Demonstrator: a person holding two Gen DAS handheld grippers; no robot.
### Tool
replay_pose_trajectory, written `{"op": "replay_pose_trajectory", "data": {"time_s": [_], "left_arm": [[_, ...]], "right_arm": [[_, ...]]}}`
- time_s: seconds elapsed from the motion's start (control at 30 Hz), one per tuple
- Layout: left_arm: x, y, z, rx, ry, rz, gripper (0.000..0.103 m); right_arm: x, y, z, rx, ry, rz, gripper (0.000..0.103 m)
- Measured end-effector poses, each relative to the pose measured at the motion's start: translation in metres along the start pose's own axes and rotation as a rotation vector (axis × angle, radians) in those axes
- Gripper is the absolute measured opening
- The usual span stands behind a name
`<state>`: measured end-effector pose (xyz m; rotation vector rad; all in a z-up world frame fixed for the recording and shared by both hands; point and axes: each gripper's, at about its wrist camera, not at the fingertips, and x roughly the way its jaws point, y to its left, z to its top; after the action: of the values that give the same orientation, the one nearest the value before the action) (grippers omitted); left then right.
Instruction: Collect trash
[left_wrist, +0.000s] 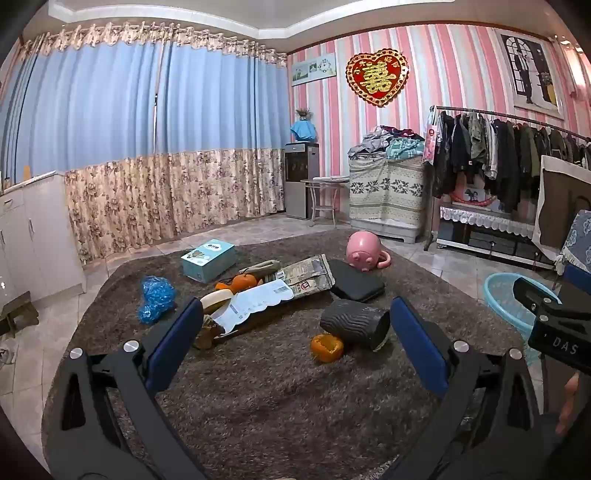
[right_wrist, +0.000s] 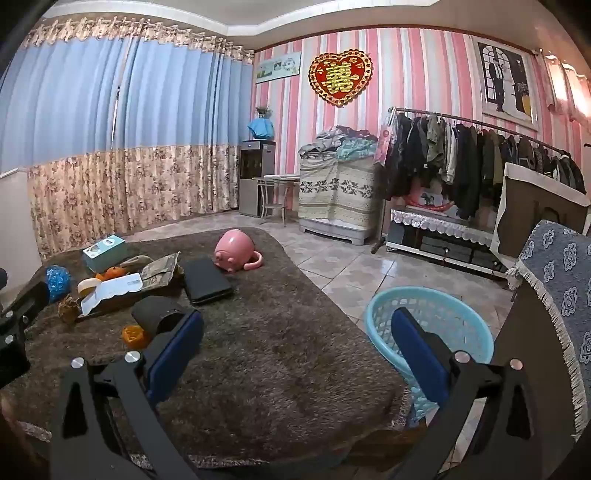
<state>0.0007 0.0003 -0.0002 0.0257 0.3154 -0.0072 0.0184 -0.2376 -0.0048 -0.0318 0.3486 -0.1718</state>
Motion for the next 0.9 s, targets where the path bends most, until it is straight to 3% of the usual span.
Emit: {"op": "replay_pose_trajectory", "data": {"time_s": [0.9], "left_arm": [[0.005,0.011,0.002,-0.004,-0.003,0.003,0.098]], "right_arm": [[0.0,-0.008,0.002,0.036,-0.006,0.003,0.099]]}}
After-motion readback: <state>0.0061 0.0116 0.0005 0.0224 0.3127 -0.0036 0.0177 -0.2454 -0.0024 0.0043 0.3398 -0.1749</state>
